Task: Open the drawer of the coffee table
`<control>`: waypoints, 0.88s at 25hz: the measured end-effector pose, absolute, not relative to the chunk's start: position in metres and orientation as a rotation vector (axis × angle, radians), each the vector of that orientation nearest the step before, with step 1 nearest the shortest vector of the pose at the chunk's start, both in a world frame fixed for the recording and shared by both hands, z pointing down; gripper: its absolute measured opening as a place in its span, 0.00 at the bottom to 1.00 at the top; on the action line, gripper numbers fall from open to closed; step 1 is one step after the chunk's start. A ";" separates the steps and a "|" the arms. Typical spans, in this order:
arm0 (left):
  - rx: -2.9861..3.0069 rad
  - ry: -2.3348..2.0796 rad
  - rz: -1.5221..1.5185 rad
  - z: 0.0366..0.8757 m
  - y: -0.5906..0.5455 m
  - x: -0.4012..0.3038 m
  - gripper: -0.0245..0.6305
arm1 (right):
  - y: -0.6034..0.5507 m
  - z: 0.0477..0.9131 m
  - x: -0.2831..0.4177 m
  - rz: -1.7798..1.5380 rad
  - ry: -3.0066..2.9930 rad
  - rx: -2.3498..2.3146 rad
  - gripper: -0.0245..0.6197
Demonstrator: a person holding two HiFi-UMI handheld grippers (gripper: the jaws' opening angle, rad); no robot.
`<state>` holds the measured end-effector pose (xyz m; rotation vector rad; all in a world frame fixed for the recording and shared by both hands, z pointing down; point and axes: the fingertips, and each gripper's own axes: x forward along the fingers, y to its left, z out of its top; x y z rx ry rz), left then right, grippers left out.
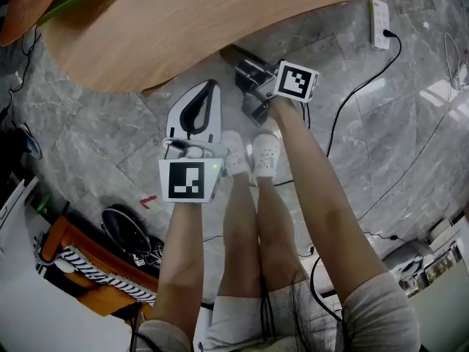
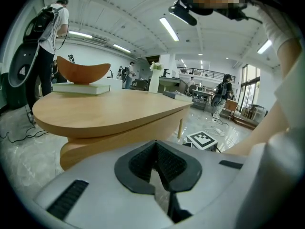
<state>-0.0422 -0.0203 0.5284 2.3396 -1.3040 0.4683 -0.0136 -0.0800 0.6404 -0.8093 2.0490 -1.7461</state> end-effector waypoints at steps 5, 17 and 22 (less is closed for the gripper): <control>2.353 -1.274 0.474 0.538 -0.016 -0.046 0.05 | -0.072 0.648 -0.015 -1.767 2.005 -0.638 0.30; 2.388 -1.227 0.493 0.546 0.007 -0.033 0.05 | -0.075 0.679 0.005 -1.818 1.926 -0.895 0.09; 2.382 -1.214 0.506 0.547 -0.002 -0.032 0.05 | -0.084 0.661 -0.005 -1.751 1.880 -0.776 0.07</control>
